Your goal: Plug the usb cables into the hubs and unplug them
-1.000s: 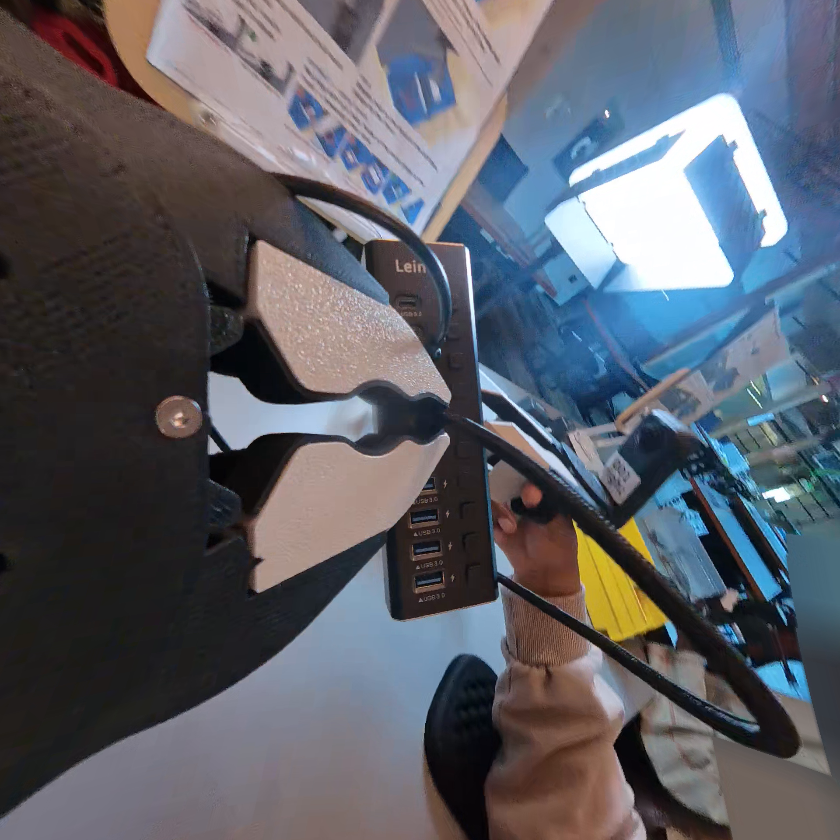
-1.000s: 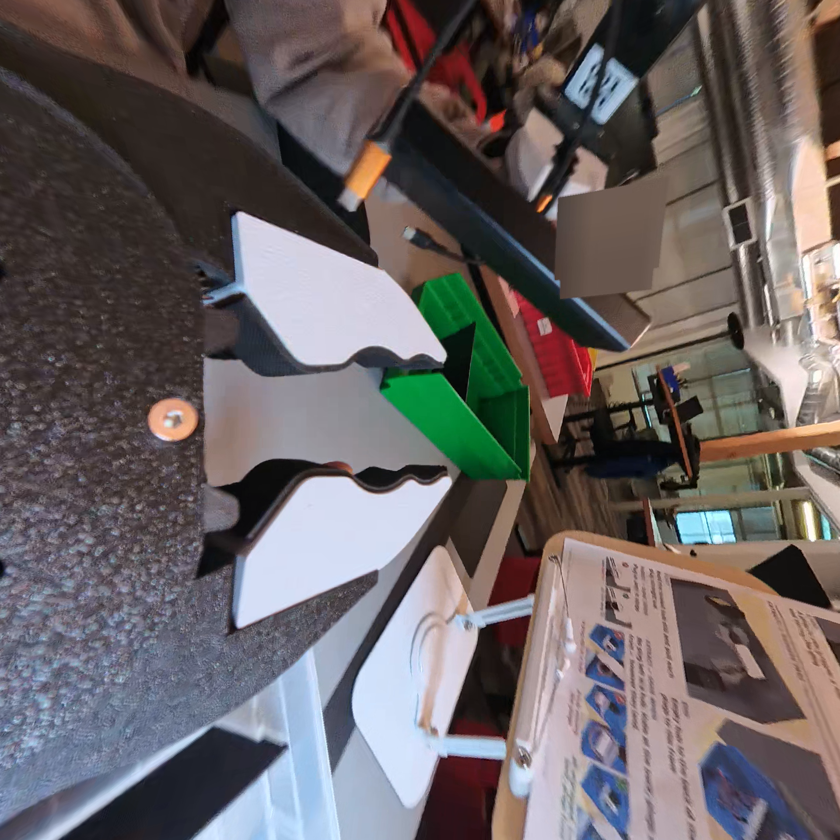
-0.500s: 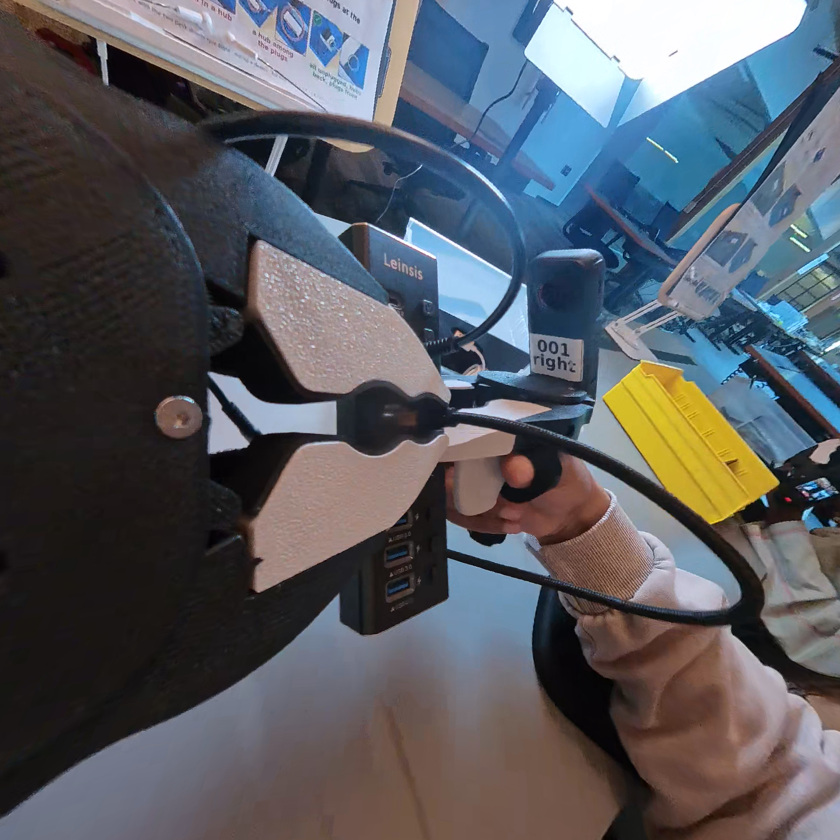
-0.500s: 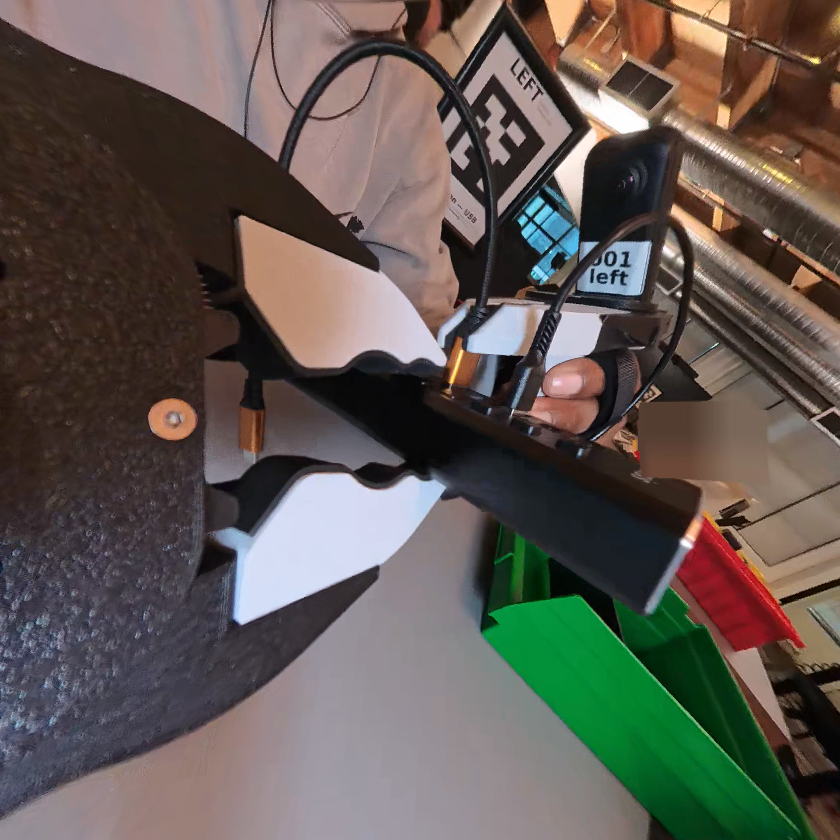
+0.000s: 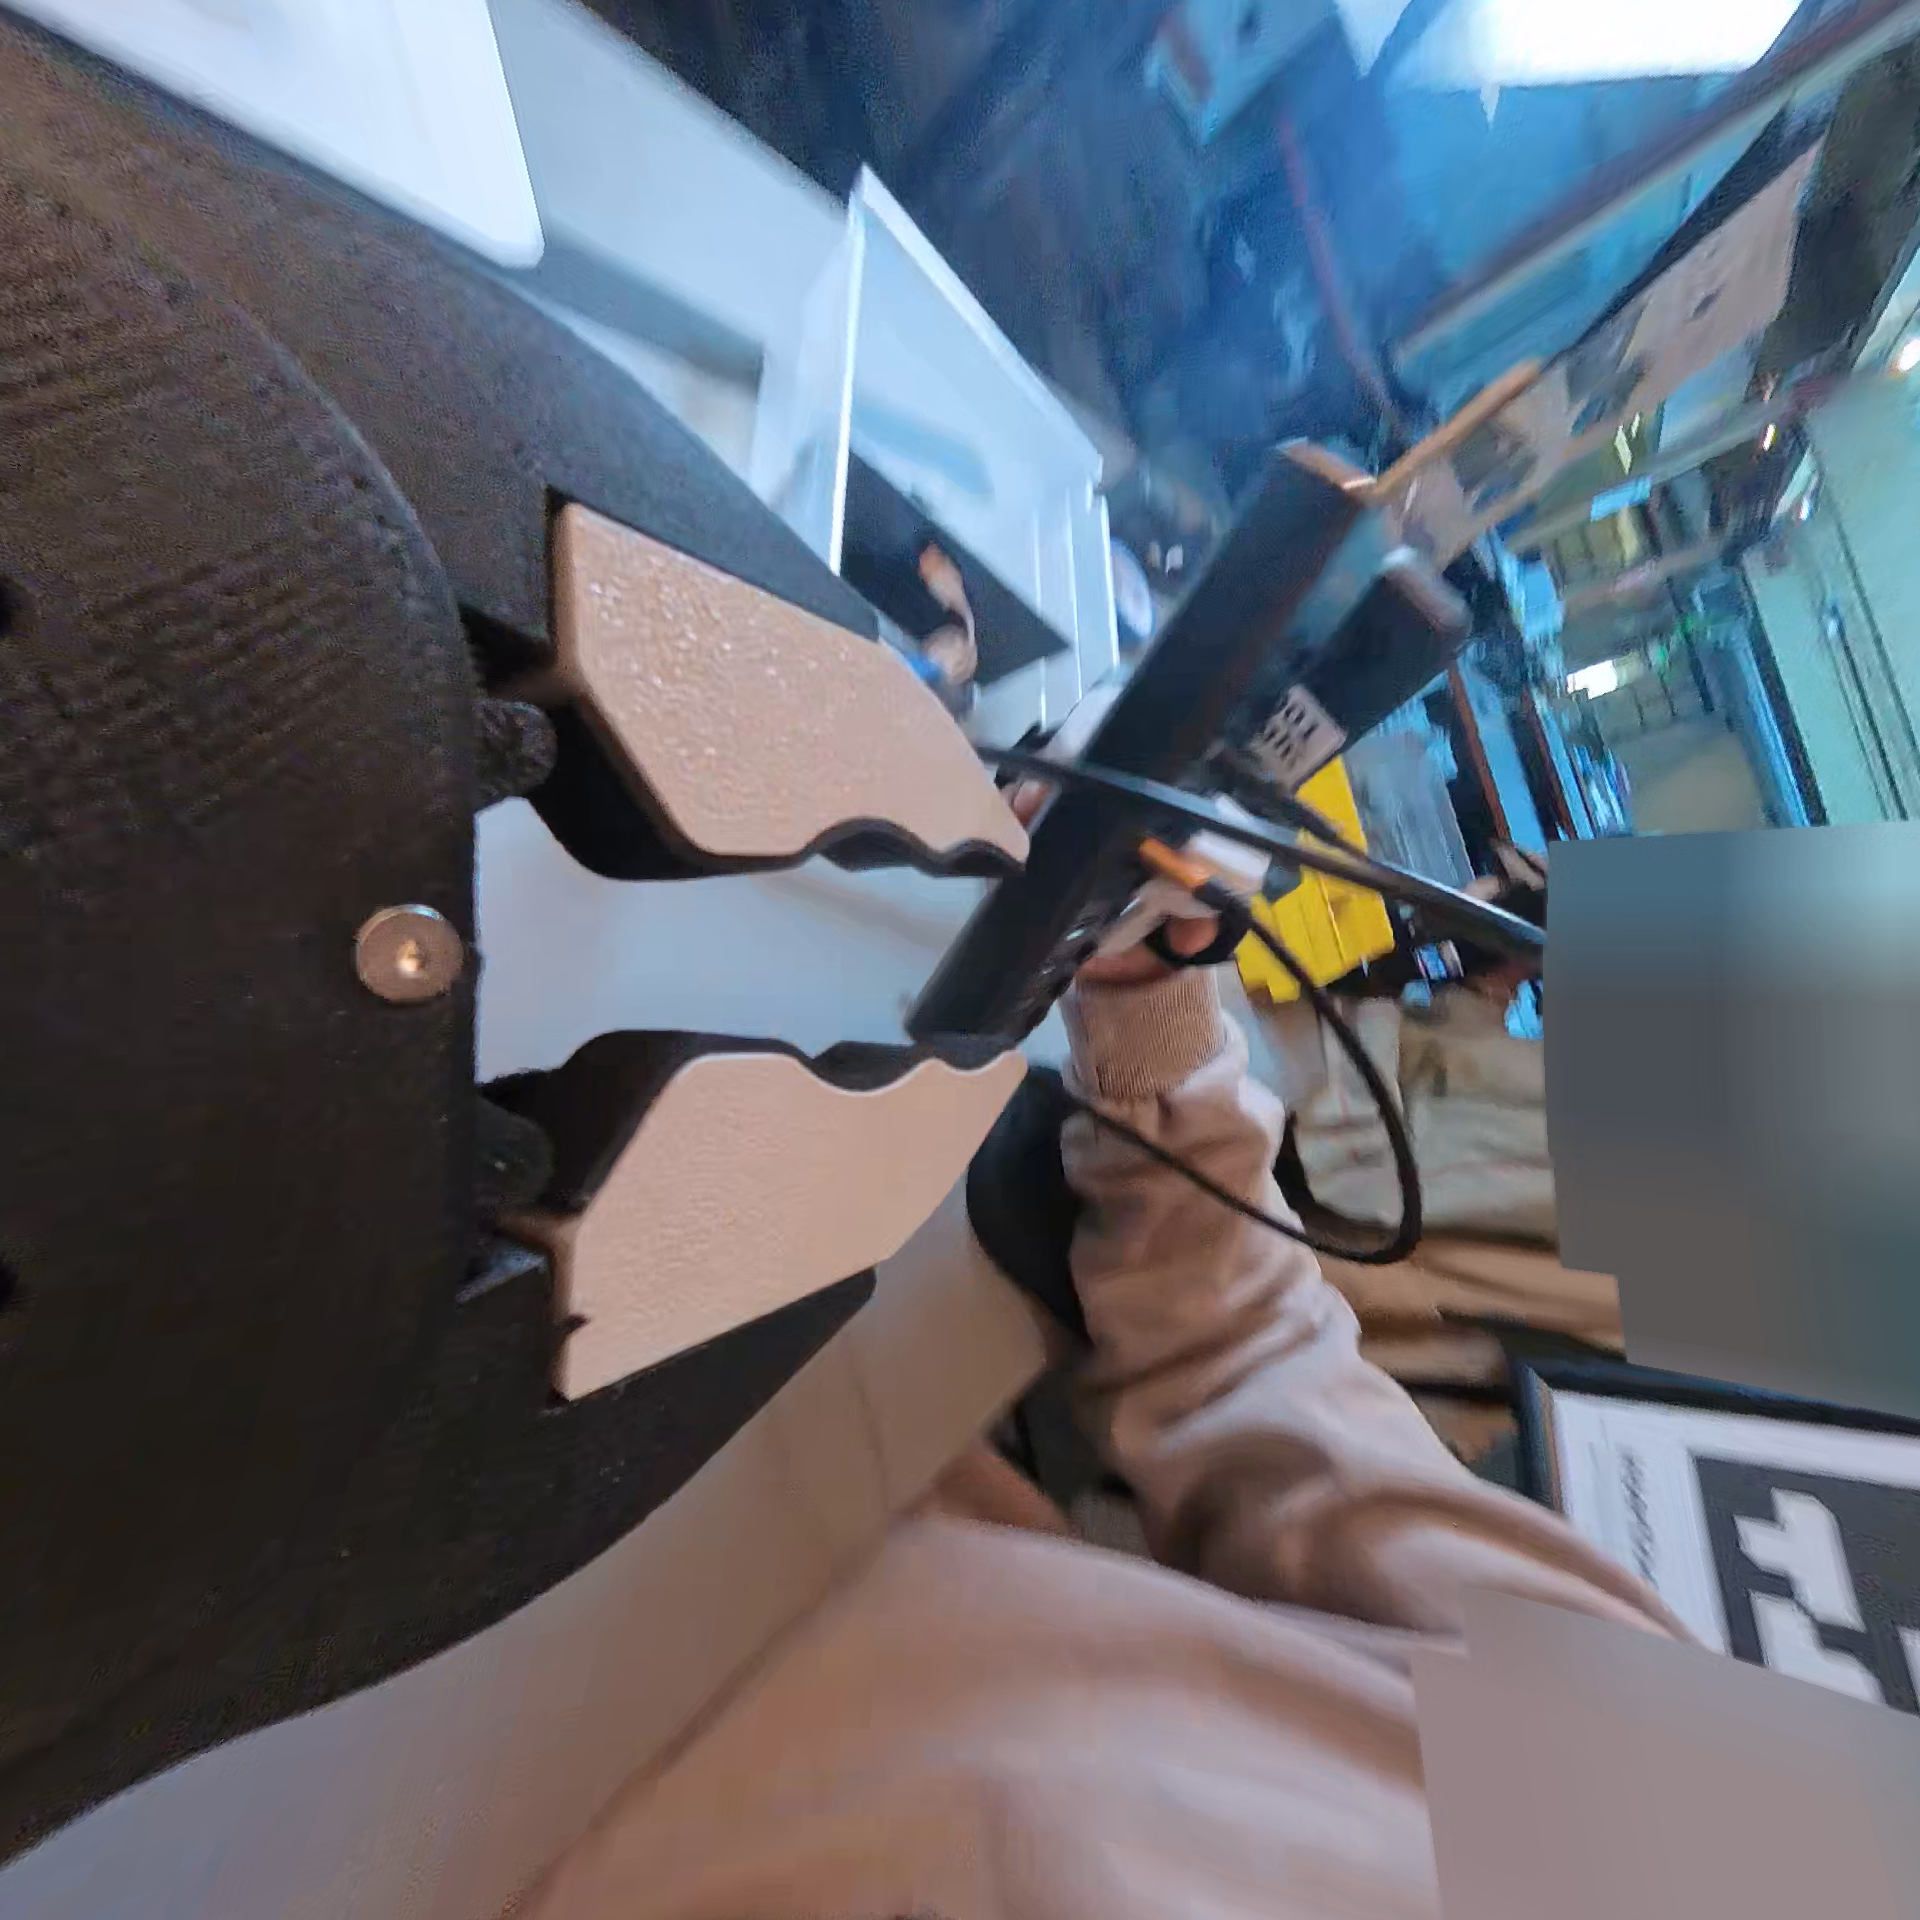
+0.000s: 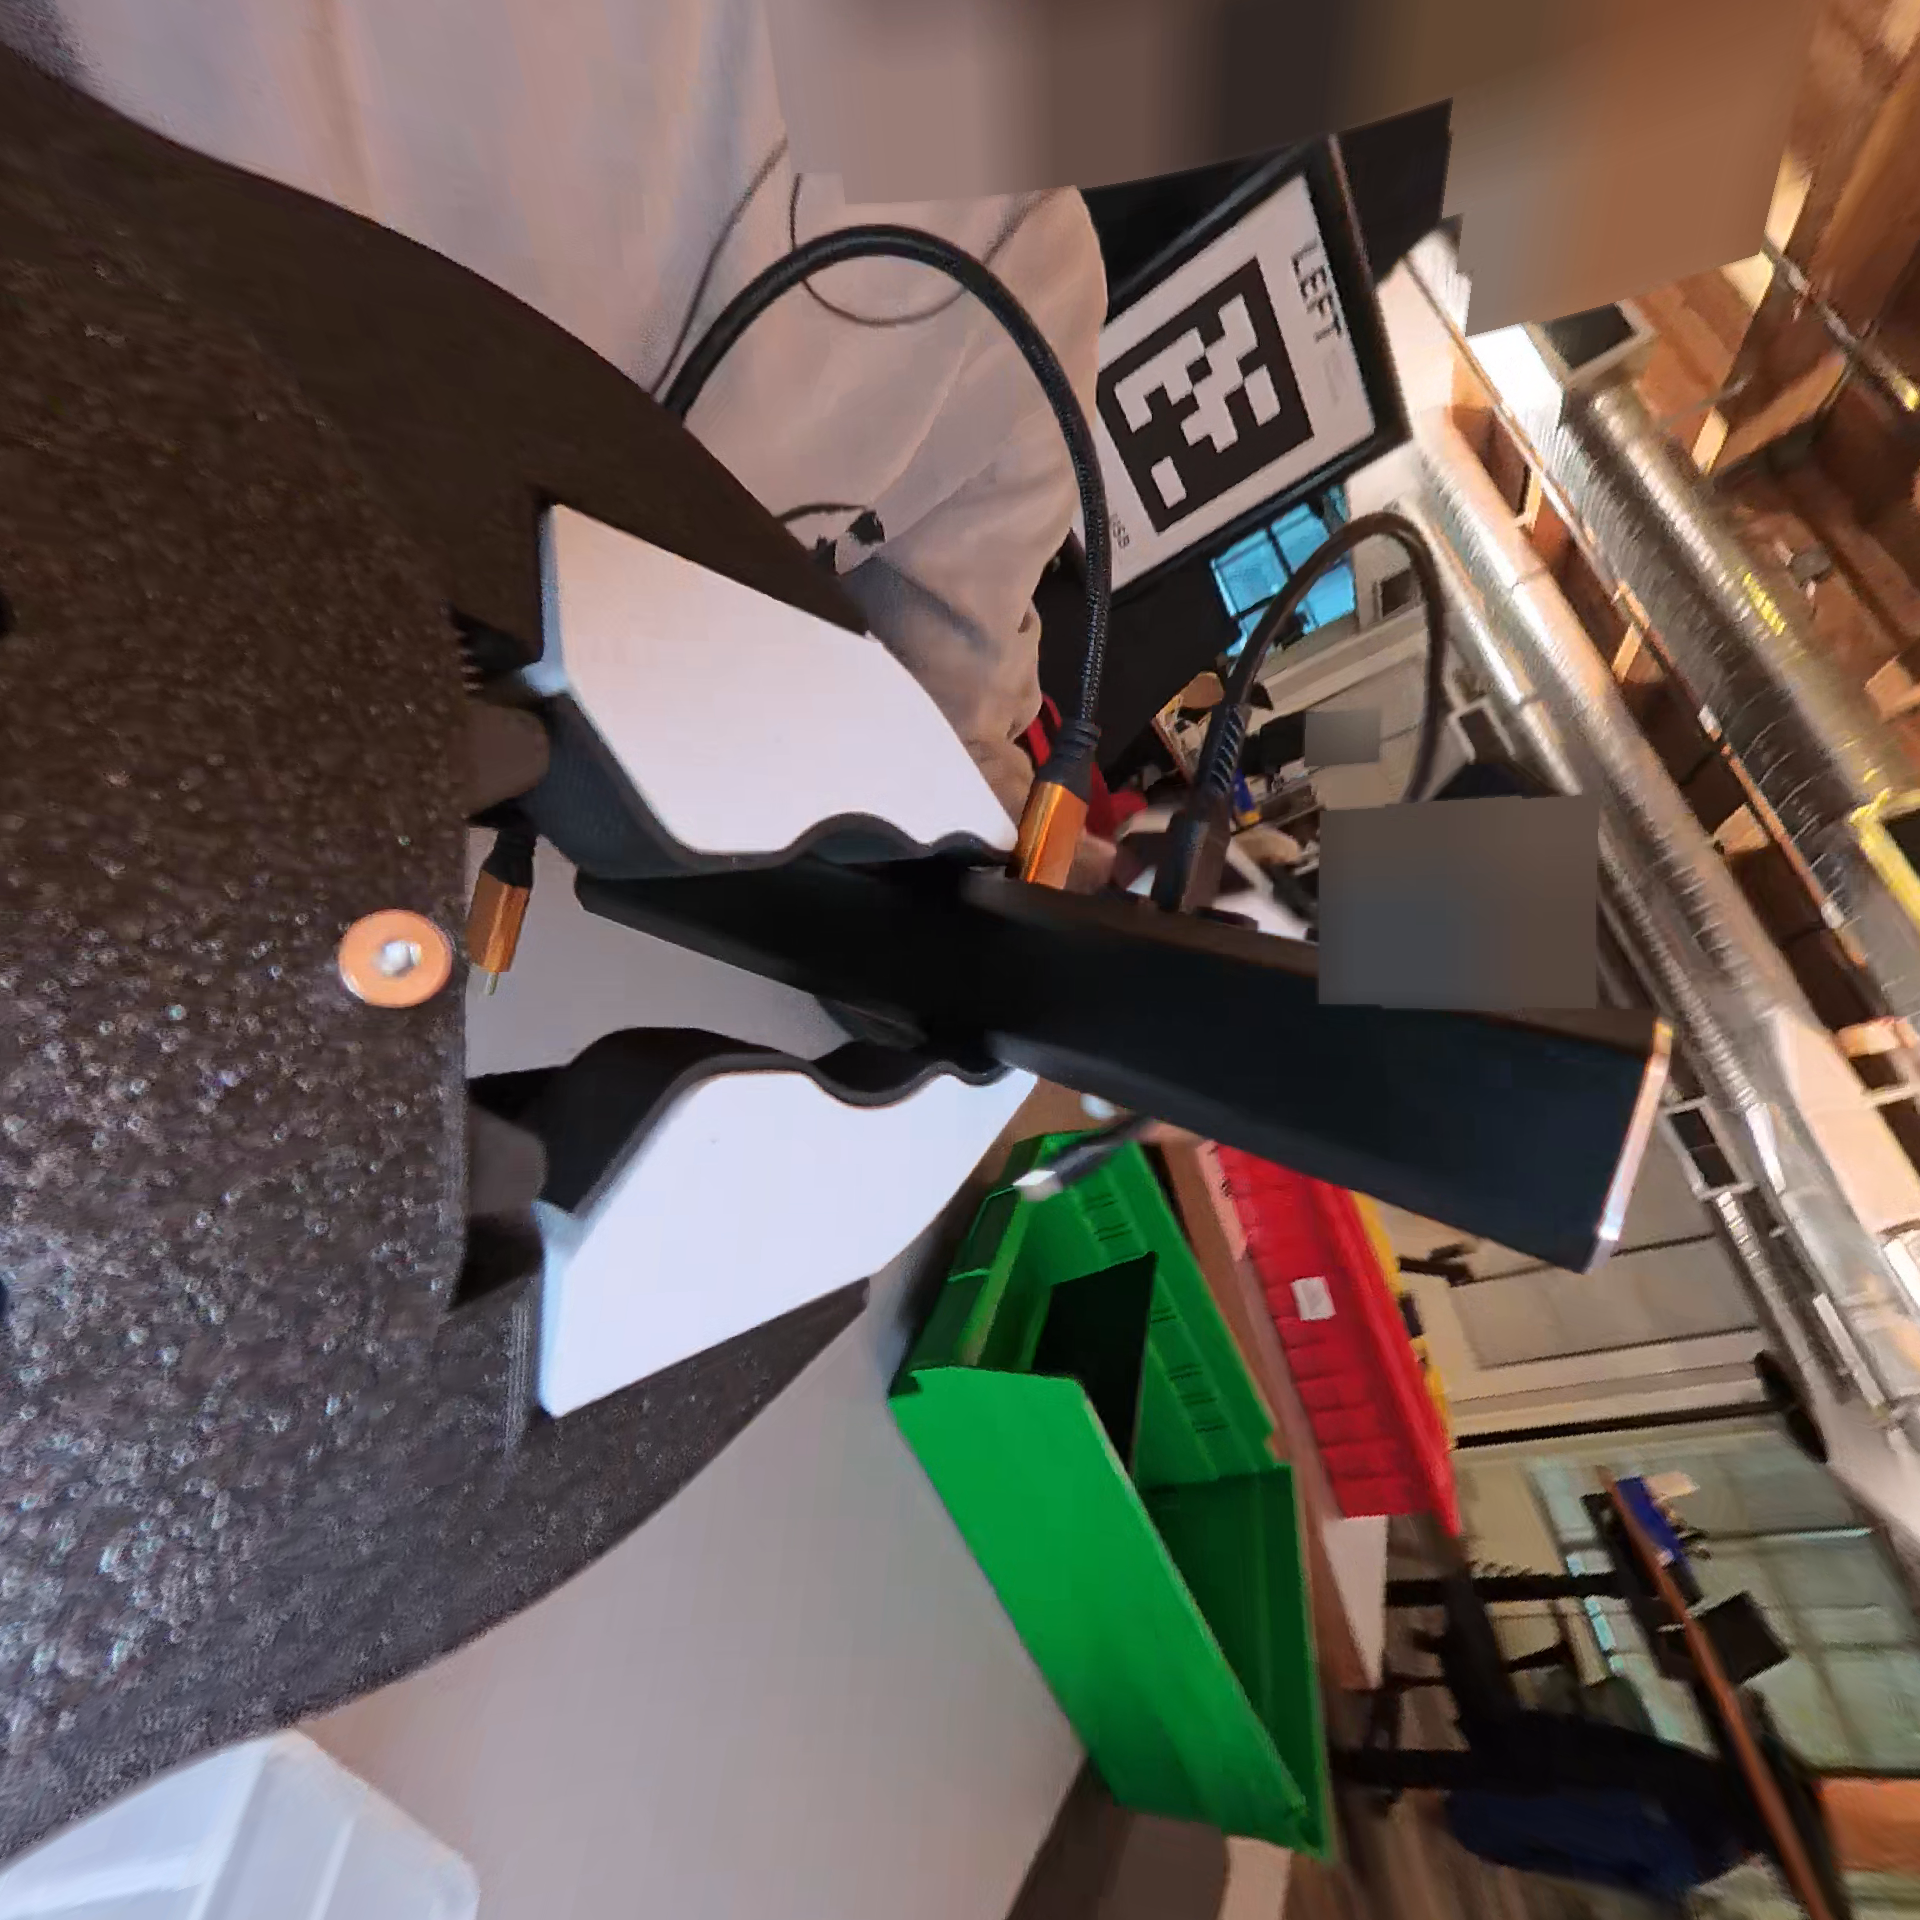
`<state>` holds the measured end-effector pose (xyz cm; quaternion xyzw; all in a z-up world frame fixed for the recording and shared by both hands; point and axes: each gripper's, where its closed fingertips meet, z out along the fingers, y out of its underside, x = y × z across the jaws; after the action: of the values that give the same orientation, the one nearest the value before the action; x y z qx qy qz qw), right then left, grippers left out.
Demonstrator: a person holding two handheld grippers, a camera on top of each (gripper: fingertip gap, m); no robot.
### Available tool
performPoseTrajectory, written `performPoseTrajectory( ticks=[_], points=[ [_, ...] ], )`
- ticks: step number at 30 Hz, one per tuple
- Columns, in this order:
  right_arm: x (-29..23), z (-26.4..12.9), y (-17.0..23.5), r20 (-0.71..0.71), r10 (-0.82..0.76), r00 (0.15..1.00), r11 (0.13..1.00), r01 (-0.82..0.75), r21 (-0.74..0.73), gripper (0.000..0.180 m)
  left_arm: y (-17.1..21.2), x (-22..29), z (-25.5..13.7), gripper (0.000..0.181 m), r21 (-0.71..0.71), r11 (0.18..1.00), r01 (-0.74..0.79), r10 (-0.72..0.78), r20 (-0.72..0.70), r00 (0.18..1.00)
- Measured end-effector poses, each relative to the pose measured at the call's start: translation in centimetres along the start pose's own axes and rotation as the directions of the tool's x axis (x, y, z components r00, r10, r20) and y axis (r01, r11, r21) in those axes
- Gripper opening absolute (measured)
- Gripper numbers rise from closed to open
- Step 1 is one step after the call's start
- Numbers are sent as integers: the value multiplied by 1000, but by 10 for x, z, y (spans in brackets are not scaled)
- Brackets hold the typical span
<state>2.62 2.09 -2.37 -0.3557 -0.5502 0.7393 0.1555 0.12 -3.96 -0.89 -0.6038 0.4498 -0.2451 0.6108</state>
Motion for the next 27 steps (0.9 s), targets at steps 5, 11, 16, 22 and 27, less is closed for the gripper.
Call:
performPoseTrajectory(
  ticks=[5, 11, 16, 22, 27],
  points=[
    [-41, 4, 3, 238, -43, 970, 999, 40, 16, 31, 9, -3, 27, 55, 149, 971, 188, -174, -98, 980],
    [-68, 32, 57, 446, 76, 892, 981, 13, -194, 32, -2, 27, 44, 80, 178, 935, 308, -244, -307, 920],
    [-71, 43, 80, 473, 109, 874, 962, 27, -272, 31, -2, 50, 54, 67, 188, 952, 240, -161, -358, 920],
    [-50, 39, 63, 360, 72, 930, 980, 2, -200, 31, -8, 28, 47, 64, 236, 946, 222, -161, -253, 954],
    [-2, 26, 22, -4, -78, 997, 995, 78, -58, 29, -16, 9, 29, 63, 240, 960, 147, -122, -112, 986]
  ],
)
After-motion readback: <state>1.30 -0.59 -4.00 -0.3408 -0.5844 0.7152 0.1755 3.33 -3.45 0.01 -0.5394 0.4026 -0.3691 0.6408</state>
